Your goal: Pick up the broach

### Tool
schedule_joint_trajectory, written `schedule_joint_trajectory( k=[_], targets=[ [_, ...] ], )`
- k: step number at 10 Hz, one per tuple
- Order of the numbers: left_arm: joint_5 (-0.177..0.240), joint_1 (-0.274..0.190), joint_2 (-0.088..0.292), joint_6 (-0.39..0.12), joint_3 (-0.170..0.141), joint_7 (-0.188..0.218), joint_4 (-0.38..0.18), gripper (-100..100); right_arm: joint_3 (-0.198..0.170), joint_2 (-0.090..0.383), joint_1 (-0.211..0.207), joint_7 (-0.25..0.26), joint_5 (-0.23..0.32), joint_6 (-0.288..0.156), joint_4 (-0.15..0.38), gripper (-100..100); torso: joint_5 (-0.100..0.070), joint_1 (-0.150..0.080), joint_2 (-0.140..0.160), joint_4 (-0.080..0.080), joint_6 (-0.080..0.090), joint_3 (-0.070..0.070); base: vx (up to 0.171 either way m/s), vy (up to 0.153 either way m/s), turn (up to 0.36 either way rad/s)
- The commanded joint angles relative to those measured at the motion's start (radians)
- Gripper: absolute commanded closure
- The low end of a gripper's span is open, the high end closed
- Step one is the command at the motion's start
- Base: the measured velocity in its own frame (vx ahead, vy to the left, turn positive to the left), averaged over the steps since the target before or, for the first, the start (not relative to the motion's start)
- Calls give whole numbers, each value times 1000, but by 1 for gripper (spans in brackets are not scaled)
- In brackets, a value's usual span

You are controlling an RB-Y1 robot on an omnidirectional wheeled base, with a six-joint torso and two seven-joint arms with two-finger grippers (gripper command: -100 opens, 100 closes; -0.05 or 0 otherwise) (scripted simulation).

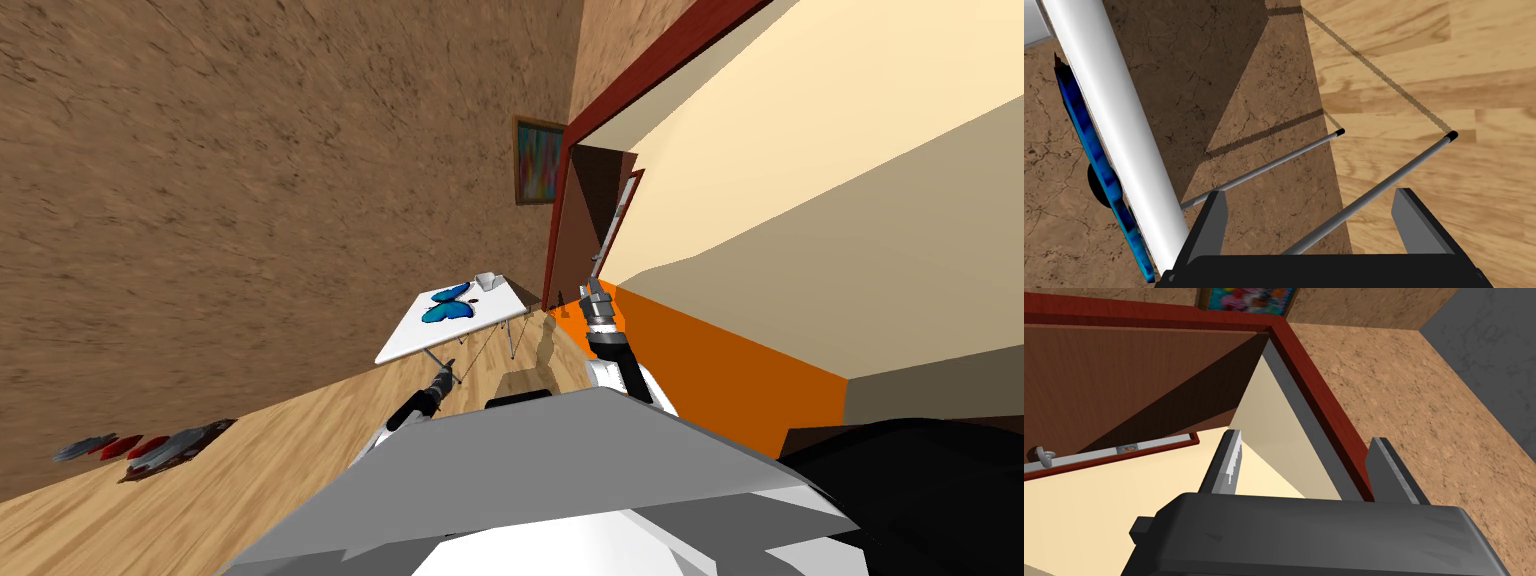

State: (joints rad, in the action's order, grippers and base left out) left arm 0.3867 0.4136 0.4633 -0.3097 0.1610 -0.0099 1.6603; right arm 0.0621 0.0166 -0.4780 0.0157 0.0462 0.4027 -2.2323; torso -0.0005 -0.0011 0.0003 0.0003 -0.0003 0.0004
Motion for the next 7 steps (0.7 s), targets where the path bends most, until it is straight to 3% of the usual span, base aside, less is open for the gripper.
schedule_joint_trajectory(
  k=[1,2,3,4,5,6,7],
  targets=[
    [34,-16,42,-50,-4,2,-50,-100,0,0,0,0,0,0,0,0,0,0,0,0,0,0,-2,-49,-135],
    [34,-16,42,-62,-4,2,-68,-100,0,0,0,0,0,0,0,0,0,-1,0,0,0,0,-8,-54,-61],
    [68,-33,84,-100,-11,4,-99,-100,0,0,0,0,0,0,0,0,0,-2,0,0,0,0,-15,-85,-125],
    [68,-33,85,-129,-11,4,-123,-100,0,0,0,0,0,0,0,0,-1,-3,1,0,0,0,-12,-69,-64],
    [102,-51,131,-160,-19,6,-151,-100,0,0,0,0,0,0,0,0,-1,-2,1,0,0,0,0,-90,-131],
    [102,-51,131,-195,-19,6,-174,-100,0,0,0,0,0,0,0,0,-1,-4,0,0,1,0,-12,-75,-65],
    [137,-69,179,-226,-28,7,-212,-100,0,0,0,0,0,0,0,0,-1,-3,0,0,0,0,-9,-97,-154]
  ],
)
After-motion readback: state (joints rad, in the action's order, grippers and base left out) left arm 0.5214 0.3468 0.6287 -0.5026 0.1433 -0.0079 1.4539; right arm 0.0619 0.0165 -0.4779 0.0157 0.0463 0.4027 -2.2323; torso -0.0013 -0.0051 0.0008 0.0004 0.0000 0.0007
